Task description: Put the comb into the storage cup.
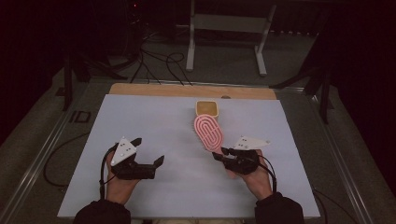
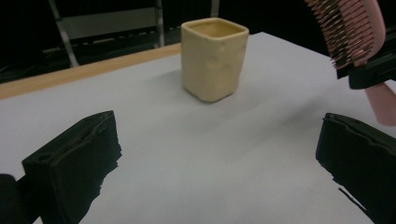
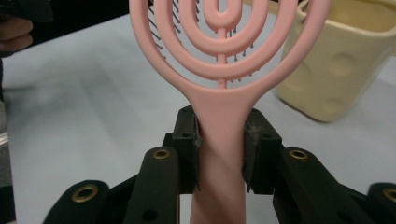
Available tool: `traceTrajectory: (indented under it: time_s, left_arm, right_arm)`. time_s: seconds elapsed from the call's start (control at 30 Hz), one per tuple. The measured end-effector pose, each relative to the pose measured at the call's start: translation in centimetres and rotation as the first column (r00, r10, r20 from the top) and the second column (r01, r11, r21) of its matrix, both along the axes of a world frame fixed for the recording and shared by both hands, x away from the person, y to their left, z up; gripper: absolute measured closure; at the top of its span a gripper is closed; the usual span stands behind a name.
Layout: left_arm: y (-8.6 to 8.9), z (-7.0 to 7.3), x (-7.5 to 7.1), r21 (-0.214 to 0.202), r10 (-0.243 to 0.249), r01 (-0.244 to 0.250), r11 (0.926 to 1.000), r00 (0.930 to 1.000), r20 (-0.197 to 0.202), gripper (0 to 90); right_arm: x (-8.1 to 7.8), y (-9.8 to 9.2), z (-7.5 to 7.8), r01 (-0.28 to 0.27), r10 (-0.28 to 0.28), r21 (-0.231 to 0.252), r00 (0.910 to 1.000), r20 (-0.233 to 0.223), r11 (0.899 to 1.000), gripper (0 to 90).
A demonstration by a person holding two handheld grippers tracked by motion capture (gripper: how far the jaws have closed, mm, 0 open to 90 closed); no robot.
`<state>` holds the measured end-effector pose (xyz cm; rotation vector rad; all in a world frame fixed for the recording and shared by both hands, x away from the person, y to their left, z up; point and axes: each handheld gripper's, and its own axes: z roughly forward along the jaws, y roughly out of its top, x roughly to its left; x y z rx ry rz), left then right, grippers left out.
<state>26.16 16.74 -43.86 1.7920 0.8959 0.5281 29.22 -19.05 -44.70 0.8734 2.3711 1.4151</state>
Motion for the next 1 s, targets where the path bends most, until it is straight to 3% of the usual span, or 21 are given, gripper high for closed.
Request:
traceTrajectory:
  time_s: [0.43,1.0]
  left_arm:
    - [-3.4,0.5,1.3,-0.016,-0.046,0.045,0.9988,0.9989,-0.013,0.0]
    - [-7.6,1.7,2.0,0.001,-0.117,0.117,0.9931,0.9931,-0.003,0.1]
  right_arm:
    - [-0.1,-0.4,-0.7,0.015,-0.015,0.021,0.9998,0.01,1.0,70.0]
    - [-0.4,0.1,-0.7,0.024,-0.025,0.048,0.9996,0.016,0.999,70.0]
